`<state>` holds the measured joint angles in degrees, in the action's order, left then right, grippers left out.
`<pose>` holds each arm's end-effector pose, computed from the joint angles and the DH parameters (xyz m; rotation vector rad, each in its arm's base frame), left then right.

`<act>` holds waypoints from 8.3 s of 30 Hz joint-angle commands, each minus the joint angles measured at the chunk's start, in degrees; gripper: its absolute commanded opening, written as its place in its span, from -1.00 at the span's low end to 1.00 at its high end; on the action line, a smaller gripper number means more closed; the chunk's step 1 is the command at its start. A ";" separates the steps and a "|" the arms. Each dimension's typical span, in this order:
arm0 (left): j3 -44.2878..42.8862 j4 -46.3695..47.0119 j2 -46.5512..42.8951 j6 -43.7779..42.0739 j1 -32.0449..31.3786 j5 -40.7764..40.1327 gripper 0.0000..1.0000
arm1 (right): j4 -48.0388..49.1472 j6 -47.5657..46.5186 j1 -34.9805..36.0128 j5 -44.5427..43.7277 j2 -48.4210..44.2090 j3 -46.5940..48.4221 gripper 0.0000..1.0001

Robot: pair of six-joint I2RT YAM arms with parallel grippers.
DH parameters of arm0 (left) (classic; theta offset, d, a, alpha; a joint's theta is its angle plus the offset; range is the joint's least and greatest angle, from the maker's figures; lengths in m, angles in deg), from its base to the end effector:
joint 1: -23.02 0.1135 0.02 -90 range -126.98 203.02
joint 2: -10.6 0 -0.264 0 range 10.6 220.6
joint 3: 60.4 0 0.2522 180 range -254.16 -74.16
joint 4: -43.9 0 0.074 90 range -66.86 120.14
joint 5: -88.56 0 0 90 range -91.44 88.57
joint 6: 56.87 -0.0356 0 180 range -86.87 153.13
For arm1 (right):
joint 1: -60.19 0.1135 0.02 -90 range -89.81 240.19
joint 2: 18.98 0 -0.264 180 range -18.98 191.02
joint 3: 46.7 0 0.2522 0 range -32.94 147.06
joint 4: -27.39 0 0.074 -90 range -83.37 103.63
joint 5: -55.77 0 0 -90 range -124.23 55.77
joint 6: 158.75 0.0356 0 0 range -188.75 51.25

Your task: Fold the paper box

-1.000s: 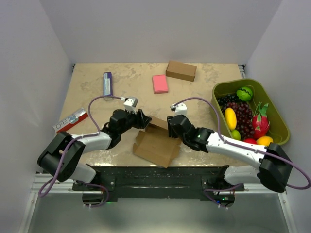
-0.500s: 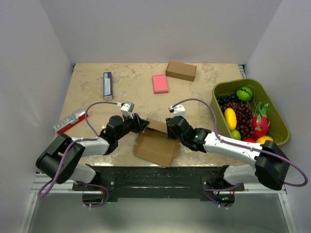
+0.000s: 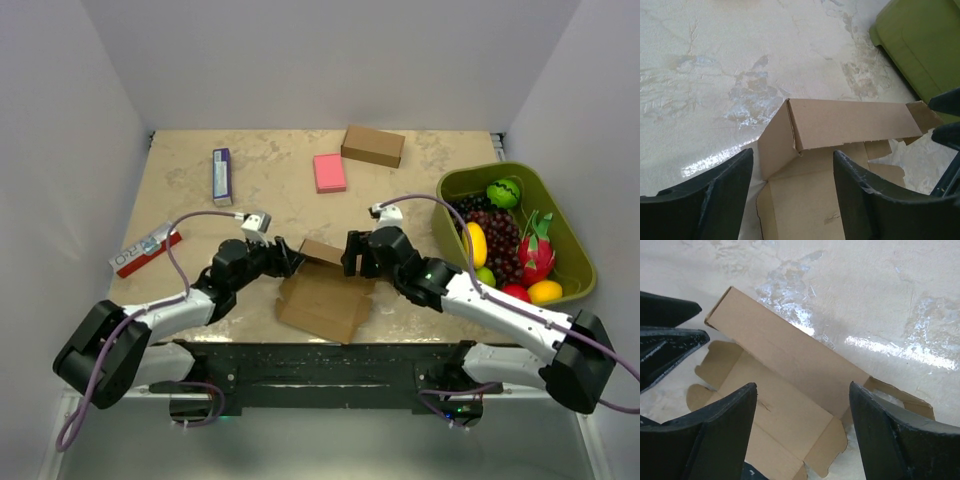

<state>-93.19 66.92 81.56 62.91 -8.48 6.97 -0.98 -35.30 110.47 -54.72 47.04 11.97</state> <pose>0.1998 -0.1286 0.1787 0.1370 1.9204 -0.8713 0.1693 0.1843 0.2598 -0.1190 2.1812 0.4513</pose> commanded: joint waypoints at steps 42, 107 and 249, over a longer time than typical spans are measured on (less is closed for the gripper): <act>-7.34 -3.11 7.79 -1.04 1.54 3.64 0.05 | 35.35 24.90 -12.58 14.43 -1.15 -20.30 0.15; -3.65 -1.79 4.01 2.39 1.54 -0.23 -0.02 | 35.78 6.37 -13.28 8.18 8.95 -20.03 -0.56; -8.48 -8.56 7.53 -1.83 -0.05 -3.13 -0.14 | -4.29 -12.18 -16.80 20.40 14.66 10.11 -0.95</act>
<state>-100.25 60.95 87.81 63.37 -7.57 4.24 -5.70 -47.43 93.21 -40.86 61.25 19.20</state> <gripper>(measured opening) 0.436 0.040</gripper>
